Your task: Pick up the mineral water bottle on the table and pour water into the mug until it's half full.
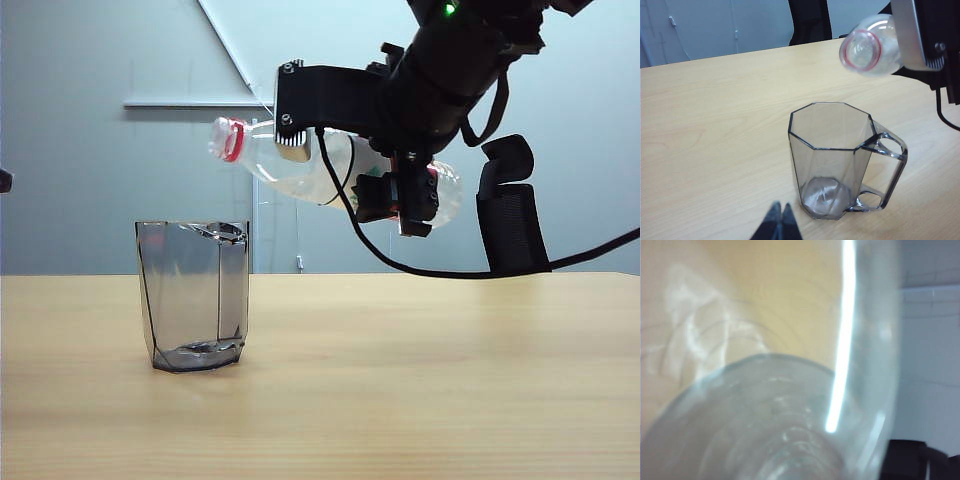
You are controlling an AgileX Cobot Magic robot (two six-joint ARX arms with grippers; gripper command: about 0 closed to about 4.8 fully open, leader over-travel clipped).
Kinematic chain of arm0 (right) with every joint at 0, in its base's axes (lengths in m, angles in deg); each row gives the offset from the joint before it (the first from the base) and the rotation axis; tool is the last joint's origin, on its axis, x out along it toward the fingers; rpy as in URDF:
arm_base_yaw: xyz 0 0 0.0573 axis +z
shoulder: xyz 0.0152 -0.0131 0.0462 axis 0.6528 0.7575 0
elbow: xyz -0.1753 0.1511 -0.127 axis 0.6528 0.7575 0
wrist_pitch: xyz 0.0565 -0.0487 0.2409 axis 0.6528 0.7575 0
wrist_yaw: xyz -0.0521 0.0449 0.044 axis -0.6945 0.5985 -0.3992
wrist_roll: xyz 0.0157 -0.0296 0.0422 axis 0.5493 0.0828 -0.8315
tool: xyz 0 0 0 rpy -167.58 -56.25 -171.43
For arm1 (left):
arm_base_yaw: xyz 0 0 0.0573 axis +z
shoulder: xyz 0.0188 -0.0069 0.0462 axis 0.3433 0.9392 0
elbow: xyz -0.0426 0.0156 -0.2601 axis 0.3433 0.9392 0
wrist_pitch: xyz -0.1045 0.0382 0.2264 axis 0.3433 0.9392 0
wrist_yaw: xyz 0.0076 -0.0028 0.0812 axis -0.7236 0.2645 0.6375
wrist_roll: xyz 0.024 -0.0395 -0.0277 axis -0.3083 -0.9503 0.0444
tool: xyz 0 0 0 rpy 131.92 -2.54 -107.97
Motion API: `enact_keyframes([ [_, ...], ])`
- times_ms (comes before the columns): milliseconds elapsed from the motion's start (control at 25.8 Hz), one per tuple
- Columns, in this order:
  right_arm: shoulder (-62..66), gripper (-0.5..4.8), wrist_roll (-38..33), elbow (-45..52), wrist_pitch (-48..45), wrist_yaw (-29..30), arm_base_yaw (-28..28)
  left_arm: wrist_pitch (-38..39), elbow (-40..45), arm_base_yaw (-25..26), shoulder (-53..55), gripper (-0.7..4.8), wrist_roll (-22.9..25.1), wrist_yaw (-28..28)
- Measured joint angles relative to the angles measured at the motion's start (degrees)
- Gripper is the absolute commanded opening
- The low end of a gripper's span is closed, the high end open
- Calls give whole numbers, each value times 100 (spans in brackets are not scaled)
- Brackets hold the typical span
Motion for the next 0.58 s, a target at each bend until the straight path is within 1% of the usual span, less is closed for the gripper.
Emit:
enact_keyframes([
  [155,238,327,420,-2,-63,-306,22,0,0,0,0,-2,0,0],
  [582,282,327,636,-2,-127,-483,24,0,2,0,0,-2,0,0],
])
